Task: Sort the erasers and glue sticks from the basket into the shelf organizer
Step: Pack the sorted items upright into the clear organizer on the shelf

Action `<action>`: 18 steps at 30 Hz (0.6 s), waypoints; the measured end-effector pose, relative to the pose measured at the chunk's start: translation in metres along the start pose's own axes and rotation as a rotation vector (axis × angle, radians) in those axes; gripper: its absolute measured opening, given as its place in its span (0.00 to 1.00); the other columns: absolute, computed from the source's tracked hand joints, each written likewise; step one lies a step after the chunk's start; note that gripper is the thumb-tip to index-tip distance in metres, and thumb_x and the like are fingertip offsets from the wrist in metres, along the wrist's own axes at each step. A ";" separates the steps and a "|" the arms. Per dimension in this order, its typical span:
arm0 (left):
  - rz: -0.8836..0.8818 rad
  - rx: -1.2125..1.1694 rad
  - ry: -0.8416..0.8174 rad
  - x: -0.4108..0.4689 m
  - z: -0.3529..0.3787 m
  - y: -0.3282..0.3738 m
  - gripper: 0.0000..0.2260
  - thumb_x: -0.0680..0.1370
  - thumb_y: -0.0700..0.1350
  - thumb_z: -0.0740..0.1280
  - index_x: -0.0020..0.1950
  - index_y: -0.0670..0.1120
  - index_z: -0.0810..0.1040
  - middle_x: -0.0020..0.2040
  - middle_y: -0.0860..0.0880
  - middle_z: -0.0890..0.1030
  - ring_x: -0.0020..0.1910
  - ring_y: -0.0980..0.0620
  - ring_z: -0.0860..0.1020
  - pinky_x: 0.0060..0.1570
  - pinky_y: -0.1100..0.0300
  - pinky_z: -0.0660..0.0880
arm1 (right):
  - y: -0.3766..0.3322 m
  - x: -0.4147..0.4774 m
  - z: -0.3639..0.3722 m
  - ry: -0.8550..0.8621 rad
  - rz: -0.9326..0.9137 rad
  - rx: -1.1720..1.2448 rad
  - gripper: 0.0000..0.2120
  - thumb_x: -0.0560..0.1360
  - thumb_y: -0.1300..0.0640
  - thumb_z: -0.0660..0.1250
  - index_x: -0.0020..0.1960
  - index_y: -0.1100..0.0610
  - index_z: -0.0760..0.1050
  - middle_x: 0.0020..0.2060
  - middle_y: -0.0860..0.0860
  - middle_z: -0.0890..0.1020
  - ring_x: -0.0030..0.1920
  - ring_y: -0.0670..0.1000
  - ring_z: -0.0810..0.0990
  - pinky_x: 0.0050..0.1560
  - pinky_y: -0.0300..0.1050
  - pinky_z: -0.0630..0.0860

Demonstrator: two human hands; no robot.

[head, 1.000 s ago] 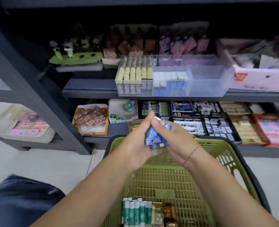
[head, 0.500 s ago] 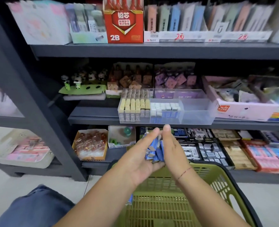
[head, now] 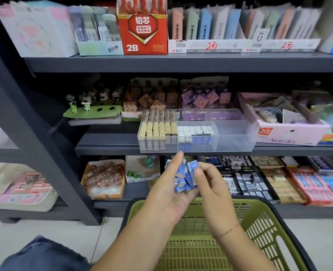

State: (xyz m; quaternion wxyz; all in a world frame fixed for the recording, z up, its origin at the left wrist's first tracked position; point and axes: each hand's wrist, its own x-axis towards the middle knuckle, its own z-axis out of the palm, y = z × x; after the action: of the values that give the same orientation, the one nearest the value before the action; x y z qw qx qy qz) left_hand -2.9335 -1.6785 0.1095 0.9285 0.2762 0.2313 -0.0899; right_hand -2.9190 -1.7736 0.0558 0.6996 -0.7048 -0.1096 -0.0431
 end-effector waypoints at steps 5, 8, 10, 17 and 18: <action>0.049 -0.056 0.079 0.004 0.003 0.011 0.15 0.72 0.47 0.73 0.51 0.38 0.77 0.34 0.41 0.82 0.30 0.45 0.82 0.35 0.53 0.81 | -0.002 -0.001 -0.004 -0.026 -0.120 -0.073 0.10 0.69 0.46 0.66 0.47 0.48 0.80 0.50 0.47 0.78 0.53 0.47 0.77 0.54 0.42 0.74; 0.049 -0.070 0.086 0.003 0.005 0.014 0.14 0.73 0.46 0.73 0.51 0.38 0.77 0.37 0.40 0.83 0.35 0.44 0.83 0.38 0.51 0.82 | -0.008 0.005 -0.006 -0.046 -0.091 -0.022 0.06 0.68 0.52 0.70 0.45 0.50 0.81 0.49 0.50 0.80 0.51 0.48 0.78 0.53 0.39 0.74; 0.044 -0.111 0.093 0.003 0.005 0.017 0.15 0.72 0.45 0.73 0.53 0.38 0.78 0.47 0.37 0.84 0.46 0.41 0.83 0.41 0.47 0.82 | -0.017 0.015 -0.012 -0.047 -0.047 0.041 0.05 0.70 0.56 0.70 0.45 0.55 0.81 0.47 0.54 0.82 0.48 0.49 0.80 0.50 0.39 0.76; 0.073 -0.185 0.214 0.004 0.003 0.030 0.11 0.71 0.45 0.76 0.43 0.39 0.78 0.41 0.40 0.80 0.42 0.42 0.79 0.46 0.46 0.79 | -0.054 0.109 -0.044 -0.156 -0.025 -0.372 0.07 0.76 0.64 0.66 0.50 0.55 0.79 0.34 0.52 0.81 0.32 0.40 0.78 0.40 0.31 0.76; 0.072 -0.188 0.217 0.004 0.002 0.031 0.11 0.71 0.45 0.76 0.43 0.39 0.78 0.40 0.40 0.80 0.41 0.43 0.79 0.47 0.46 0.78 | -0.055 0.125 -0.047 -0.167 -0.041 -0.467 0.06 0.75 0.64 0.68 0.47 0.53 0.78 0.33 0.51 0.81 0.31 0.40 0.78 0.40 0.32 0.75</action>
State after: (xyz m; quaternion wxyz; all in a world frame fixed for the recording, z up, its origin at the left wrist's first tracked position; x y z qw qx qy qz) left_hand -2.9201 -1.6543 0.1240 0.9225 0.2042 0.3276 -0.0042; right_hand -2.8045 -1.8091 0.1370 0.5051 -0.8462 -0.1683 -0.0230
